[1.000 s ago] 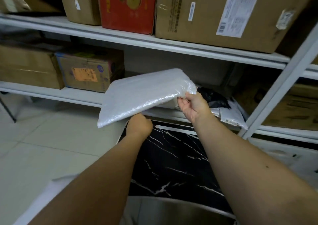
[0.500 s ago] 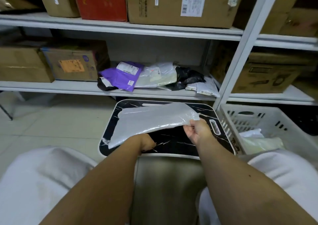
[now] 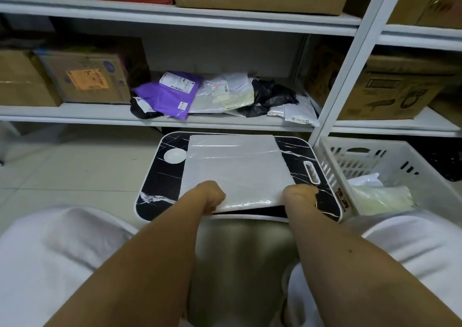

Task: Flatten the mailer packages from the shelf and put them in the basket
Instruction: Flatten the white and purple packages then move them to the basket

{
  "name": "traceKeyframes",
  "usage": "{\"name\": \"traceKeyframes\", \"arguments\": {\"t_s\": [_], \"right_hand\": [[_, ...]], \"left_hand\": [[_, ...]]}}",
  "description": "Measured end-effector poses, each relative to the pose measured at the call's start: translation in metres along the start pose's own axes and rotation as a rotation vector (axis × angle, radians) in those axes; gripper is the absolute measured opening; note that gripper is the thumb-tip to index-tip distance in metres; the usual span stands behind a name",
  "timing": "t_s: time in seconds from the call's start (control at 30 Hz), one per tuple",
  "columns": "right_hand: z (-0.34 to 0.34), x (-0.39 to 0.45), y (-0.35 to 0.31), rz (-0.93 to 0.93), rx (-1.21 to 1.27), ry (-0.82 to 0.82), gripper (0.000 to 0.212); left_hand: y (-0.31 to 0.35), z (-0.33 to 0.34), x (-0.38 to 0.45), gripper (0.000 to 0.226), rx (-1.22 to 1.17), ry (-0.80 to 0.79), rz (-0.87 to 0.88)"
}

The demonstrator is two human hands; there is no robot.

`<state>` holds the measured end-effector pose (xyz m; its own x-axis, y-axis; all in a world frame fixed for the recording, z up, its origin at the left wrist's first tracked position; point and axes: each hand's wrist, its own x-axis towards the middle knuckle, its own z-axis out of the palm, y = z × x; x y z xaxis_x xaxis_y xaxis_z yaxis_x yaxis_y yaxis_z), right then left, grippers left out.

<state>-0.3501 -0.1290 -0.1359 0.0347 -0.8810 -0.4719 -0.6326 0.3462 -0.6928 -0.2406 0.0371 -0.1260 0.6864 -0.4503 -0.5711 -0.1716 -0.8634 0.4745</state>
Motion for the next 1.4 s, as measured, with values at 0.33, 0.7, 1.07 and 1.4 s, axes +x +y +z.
{"name": "traceKeyframes", "arguments": {"t_s": [0.33, 0.7, 1.07, 1.4], "right_hand": [[0.048, 0.002, 0.021, -0.943, -0.925, -0.12, 0.052], [0.082, 0.033, 0.075, -1.04, -1.123, -0.21, 0.069], [0.103, 0.063, -0.015, -1.176, -1.135, -0.101, 0.043], [0.122, 0.09, -0.041, -1.153, -1.171, -0.155, 0.061]], "left_hand": [[-0.011, 0.044, 0.043, 0.059, 0.426, 0.376, 0.133], [-0.033, 0.096, 0.073, 0.069, 0.512, 0.395, 0.252], [0.005, 0.037, 0.12, 0.05, 0.698, 0.504, 0.284], [0.009, 0.02, 0.161, 0.071, 0.661, 0.538, 0.303]]}}
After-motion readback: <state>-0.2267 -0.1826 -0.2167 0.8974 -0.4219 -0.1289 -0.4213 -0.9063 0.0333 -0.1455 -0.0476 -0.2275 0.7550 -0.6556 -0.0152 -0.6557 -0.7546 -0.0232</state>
